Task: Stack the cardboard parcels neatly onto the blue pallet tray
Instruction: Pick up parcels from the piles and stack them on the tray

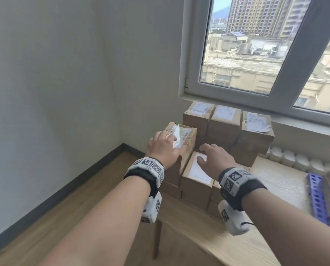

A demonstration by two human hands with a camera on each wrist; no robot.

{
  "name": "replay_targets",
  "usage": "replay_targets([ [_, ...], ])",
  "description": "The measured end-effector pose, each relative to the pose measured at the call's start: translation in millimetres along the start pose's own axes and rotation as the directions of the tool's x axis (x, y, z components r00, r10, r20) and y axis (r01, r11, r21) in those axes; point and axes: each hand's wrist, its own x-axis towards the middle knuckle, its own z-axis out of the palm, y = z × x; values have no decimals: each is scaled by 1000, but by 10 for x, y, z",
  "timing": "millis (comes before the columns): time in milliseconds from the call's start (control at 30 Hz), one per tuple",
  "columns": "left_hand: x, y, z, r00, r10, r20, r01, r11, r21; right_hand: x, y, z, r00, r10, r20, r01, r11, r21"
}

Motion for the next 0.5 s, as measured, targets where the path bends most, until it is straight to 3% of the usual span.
replay_targets([
  [300,517,-530,-35,996,-89,23,89,996,-15,608,-192,168,997,20,-71,-14,997,78],
  [400,752,-604,26,979,-158,126,165,985,-41,780,-171,255,996,62,-64,-53,991,125],
  [500,976,-637,144,925,-247,290,302,939,-162,954,-140,278,993,99,-63,-87,980,177],
])
